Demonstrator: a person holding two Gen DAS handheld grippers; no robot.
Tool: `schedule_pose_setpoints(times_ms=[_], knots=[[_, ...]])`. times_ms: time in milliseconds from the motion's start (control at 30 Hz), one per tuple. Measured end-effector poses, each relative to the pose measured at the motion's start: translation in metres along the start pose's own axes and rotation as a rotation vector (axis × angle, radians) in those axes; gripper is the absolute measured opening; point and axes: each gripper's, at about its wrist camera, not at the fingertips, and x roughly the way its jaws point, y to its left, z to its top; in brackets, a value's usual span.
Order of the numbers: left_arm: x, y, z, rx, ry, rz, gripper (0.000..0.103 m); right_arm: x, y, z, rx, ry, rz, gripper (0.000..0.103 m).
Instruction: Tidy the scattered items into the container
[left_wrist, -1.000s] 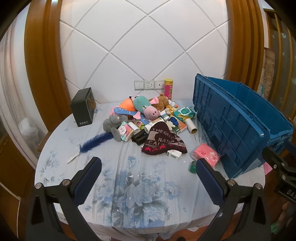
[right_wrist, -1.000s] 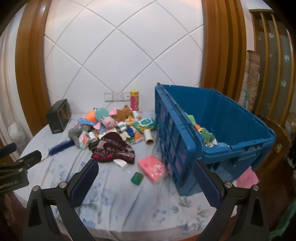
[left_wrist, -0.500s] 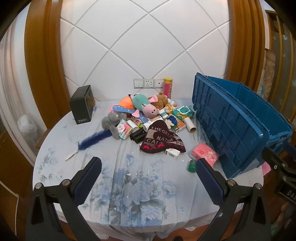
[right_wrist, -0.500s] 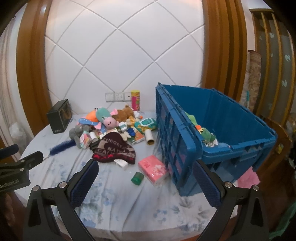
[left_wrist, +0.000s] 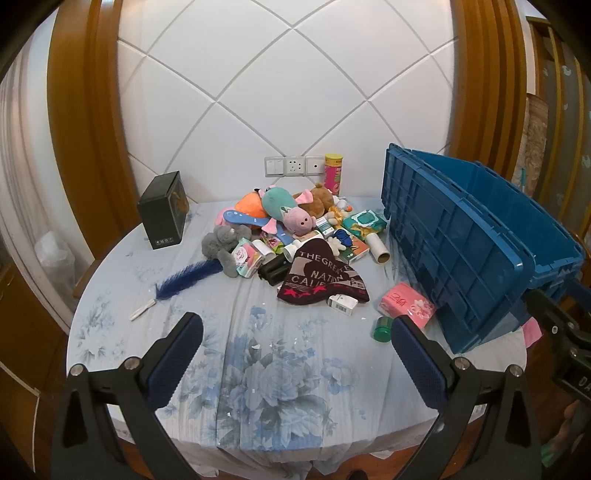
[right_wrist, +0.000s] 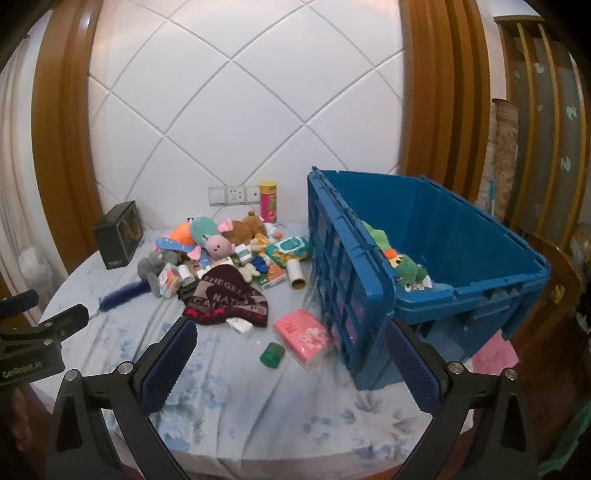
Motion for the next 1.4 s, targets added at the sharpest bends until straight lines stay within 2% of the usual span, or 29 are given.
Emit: schedule_pose_setpoints(times_ms=[1400], knots=[[-0.004,0.021,-0.004,0.020,-0.008,-0.041,0.103,-0.007,0.024,0.000,-0.005,0.000,-0.009,0.103]])
